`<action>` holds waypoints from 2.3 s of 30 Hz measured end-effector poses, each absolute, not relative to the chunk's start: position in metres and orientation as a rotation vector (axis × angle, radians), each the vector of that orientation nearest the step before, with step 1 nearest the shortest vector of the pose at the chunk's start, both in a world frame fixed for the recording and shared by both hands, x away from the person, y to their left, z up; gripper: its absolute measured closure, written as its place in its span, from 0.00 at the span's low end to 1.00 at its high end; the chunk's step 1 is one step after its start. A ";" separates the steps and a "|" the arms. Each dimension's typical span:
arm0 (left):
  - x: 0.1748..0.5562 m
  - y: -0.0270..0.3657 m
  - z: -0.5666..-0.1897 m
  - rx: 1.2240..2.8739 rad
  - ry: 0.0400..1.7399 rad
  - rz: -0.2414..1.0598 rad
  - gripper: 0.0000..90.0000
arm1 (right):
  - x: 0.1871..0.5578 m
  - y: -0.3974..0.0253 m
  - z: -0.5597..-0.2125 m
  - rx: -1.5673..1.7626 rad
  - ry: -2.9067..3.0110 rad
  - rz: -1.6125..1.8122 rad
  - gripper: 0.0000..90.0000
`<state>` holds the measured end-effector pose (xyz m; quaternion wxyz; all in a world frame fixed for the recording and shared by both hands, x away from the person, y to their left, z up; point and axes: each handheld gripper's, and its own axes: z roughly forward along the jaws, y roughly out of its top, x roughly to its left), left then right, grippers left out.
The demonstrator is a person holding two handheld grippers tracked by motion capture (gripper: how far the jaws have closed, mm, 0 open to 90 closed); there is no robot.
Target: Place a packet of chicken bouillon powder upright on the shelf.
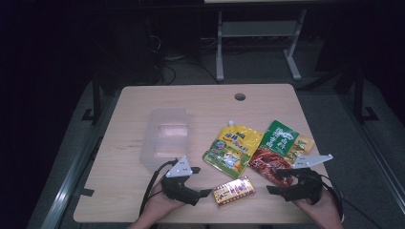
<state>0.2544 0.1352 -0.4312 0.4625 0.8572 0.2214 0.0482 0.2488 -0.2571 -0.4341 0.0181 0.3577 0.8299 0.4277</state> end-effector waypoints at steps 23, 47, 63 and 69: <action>0.254 0.120 -0.422 2.126 0.505 0.148 0.22 | 0.262 -0.262 -0.422 1.127 2.503 1.367 0.19; 0.308 0.075 -0.416 2.222 0.577 0.100 0.74 | 0.360 -0.236 -0.380 1.172 2.565 1.324 0.29; 0.331 0.051 -0.432 2.297 0.603 0.098 1.00 | 0.392 -0.234 -0.409 1.383 2.584 1.178 0.37; 0.334 0.047 -0.436 2.338 0.623 0.134 1.00 | 0.395 -0.238 -0.416 1.436 2.543 1.204 0.38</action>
